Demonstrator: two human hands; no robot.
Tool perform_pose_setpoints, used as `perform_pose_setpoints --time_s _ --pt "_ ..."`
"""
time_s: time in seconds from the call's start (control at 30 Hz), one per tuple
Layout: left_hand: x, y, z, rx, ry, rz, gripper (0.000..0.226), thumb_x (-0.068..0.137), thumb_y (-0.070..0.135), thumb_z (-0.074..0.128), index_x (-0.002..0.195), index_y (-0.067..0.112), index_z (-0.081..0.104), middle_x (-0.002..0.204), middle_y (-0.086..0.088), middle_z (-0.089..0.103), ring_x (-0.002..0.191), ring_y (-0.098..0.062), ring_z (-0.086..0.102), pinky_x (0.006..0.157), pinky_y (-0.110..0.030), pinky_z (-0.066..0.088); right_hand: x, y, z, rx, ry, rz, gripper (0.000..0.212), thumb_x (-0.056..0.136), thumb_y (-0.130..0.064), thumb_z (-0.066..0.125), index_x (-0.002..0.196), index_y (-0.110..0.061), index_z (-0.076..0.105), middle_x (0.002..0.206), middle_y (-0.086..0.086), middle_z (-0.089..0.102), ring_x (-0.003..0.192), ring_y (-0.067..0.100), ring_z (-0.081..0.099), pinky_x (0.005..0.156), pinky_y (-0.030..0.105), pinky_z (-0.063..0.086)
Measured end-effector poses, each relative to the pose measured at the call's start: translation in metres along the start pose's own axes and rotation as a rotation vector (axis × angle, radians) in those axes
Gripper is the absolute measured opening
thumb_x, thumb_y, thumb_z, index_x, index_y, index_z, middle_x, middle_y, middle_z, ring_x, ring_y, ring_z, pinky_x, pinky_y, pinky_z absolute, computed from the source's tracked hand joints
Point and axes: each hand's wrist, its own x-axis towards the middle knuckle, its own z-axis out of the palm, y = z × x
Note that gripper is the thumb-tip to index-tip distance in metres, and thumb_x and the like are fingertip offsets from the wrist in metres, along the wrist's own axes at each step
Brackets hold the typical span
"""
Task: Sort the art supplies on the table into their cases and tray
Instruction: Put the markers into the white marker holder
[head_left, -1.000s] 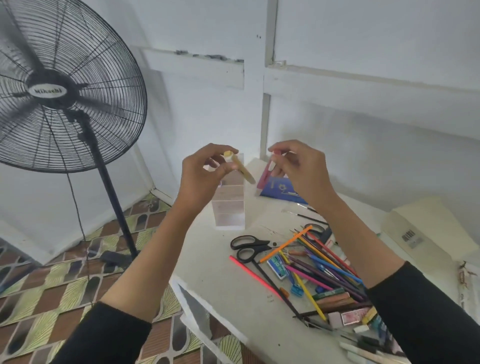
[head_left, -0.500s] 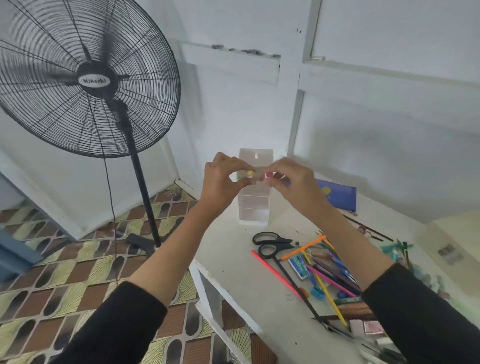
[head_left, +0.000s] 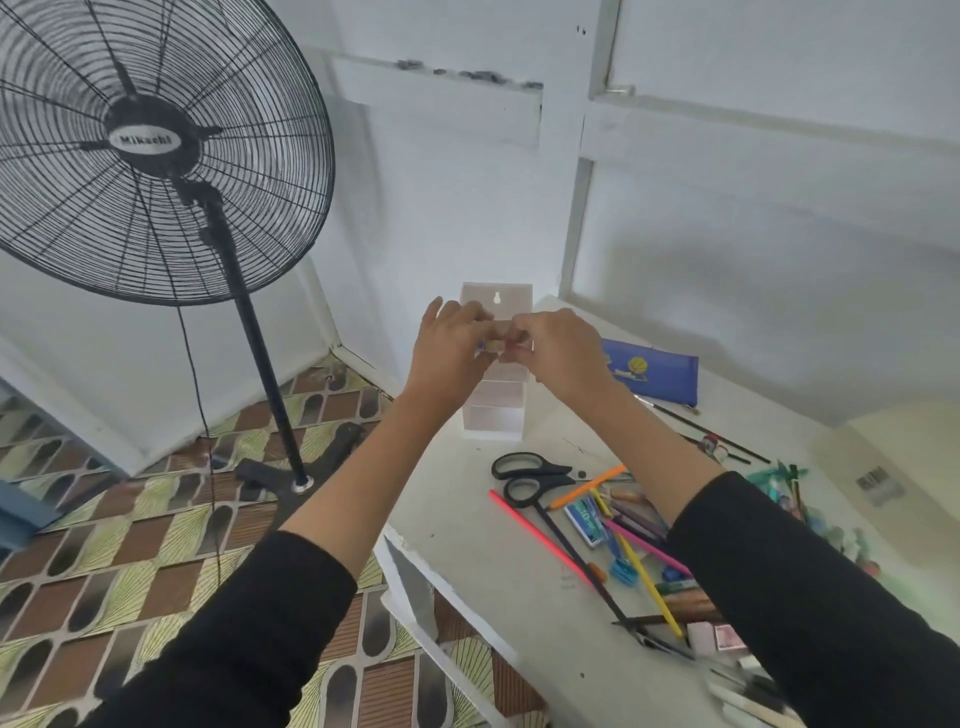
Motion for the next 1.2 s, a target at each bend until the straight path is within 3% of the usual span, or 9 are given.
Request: perform_pose_setpoints --time_s 0.17,0.27,0.4,0.57,0.67,0.77,0.93,1.03,1.2 --pt "-0.016 0.006 0.013 -0.028 0.156 -0.024 0.036 0.070 0.006 0.071 0.101 0.025 0.065 0.102 -0.006 0.069 0.103 -0.024 0.058 0.105 -0.059 0.026 -0.003 -0.003 0.003 -0.003 0.008 0.021 0.018 0.087 -0.030 0.062 0.095 -0.015 0.068 0.092 0.001 0.069 0.088 0.022 0.060 0.069 0.032 0.044" --pt "-0.020 0.011 0.015 0.010 0.184 -0.065 0.031 0.070 0.008 0.064 0.101 0.013 0.068 0.110 -0.005 0.069 0.116 -0.029 0.058 0.110 -0.061 0.014 -0.009 -0.003 0.002 0.110 -0.005 -0.008 0.023 0.090 -0.024 0.060 0.111 -0.021 0.068 0.100 0.000 0.070 0.089 0.019 0.063 0.078 0.036 0.050" --pt "-0.029 0.020 0.020 -0.058 0.260 -0.033 0.051 0.064 0.007 0.053 0.116 0.005 0.053 0.118 -0.005 0.063 0.129 -0.029 0.046 0.115 -0.053 0.003 -0.036 0.010 -0.005 0.129 -0.025 -0.129 0.038 0.092 -0.016 0.056 0.128 -0.029 0.058 0.125 -0.006 0.063 0.088 0.012 0.063 0.078 0.026 0.045" --pt "-0.036 0.049 0.032 -0.200 0.367 0.156 0.048 0.057 -0.005 0.055 0.104 0.008 0.055 0.106 -0.010 0.061 0.110 -0.027 0.051 0.105 -0.059 0.029 -0.098 0.036 -0.006 0.173 0.249 -0.032 0.030 0.087 -0.010 0.059 0.115 -0.019 0.068 0.115 -0.007 0.068 0.080 -0.006 0.056 0.067 0.012 0.044" --pt "-0.043 0.076 0.053 -0.326 0.256 0.254 0.039 0.063 -0.004 0.049 0.099 0.011 0.052 0.100 -0.011 0.061 0.105 -0.026 0.052 0.106 -0.054 0.031 -0.138 0.064 -0.015 0.175 0.315 0.255 0.021 0.085 -0.010 0.064 0.100 -0.019 0.074 0.087 -0.002 0.074 0.055 0.003 0.056 0.059 0.022 0.048" --pt "-0.052 0.110 0.078 -0.428 0.106 0.398 0.029 0.065 -0.007 0.049 0.088 0.009 0.057 0.092 -0.009 0.060 0.097 -0.024 0.051 0.101 -0.049 0.038 -0.187 0.085 -0.033 0.184 0.285 0.534 0.021 0.087 -0.009 0.063 0.100 -0.020 0.074 0.061 -0.013 0.061 0.047 0.001 0.051 0.052 0.012 0.036" --pt "-0.068 0.175 0.101 -0.585 -0.117 0.661 0.021 0.068 -0.005 0.047 0.075 0.008 0.062 0.084 -0.006 0.060 0.086 -0.024 0.051 0.084 -0.041 0.041 -0.263 0.097 -0.060 0.210 0.286 0.757 0.019 0.086 -0.013 0.066 0.098 -0.026 0.073 0.073 -0.016 0.065 0.061 0.013 0.063 0.066 0.031 0.052" --pt "-0.082 0.212 0.110 -0.648 -0.265 0.794 0.018 0.073 0.003 0.047 0.075 0.010 0.063 0.084 -0.004 0.061 0.089 -0.020 0.048 0.082 -0.039 0.038 -0.307 0.097 -0.074 0.188 0.206 0.899 0.014 0.086 -0.018 0.067 0.096 -0.025 0.074 0.080 -0.006 0.071 0.066 0.012 0.061 0.067 0.028 0.051" --pt "-0.110 0.254 0.123 -0.614 -0.500 0.903 0.014 0.076 0.011 0.058 0.078 0.020 0.067 0.093 0.002 0.060 0.098 -0.018 0.044 0.082 -0.039 0.029 -0.376 0.084 -0.076 0.104 0.147 1.091 0.003 0.083 -0.019 0.071 0.084 -0.019 0.074 0.073 -0.015 0.064 0.062 0.004 0.059 0.065 0.026 0.048"
